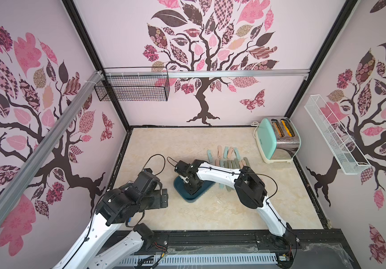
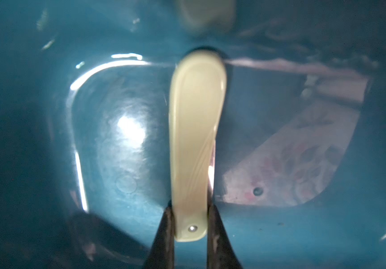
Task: Take the fruit knife out of the storage box
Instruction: Pick up the fruit knife from the storage box.
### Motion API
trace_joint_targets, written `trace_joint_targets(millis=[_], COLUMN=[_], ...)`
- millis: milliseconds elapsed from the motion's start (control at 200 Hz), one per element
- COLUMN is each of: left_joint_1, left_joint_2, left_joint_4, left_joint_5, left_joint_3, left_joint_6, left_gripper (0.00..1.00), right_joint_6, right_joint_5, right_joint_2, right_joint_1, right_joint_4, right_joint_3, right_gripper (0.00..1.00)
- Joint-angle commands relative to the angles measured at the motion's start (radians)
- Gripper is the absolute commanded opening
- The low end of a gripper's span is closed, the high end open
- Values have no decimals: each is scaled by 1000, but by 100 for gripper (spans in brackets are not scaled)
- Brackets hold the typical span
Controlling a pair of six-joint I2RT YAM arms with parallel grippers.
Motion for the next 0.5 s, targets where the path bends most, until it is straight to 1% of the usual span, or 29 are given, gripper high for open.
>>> trace_joint_targets(millis=[0, 140, 290, 495], left_joint_1=[2, 3, 4, 2], left_joint_2=[-17, -22, 11, 85], left_joint_4=[5, 19, 46, 117], left_joint_5=[-1, 8, 16, 34], left_joint_3=[-15, -22, -17, 8], left_joint_6=[0, -3, 22, 65], left_gripper=[98, 98, 98, 98], right_joint_6=[6, 11, 27, 78], right_joint_5=[0, 15, 21, -29], right_joint_2=[33, 7, -30, -77], right_joint_1=[-6, -6, -12, -34], right_joint_4=[2, -1, -13, -33], right_joint_3=[-1, -3, 21, 77], right_gripper=[8, 7, 7, 7])
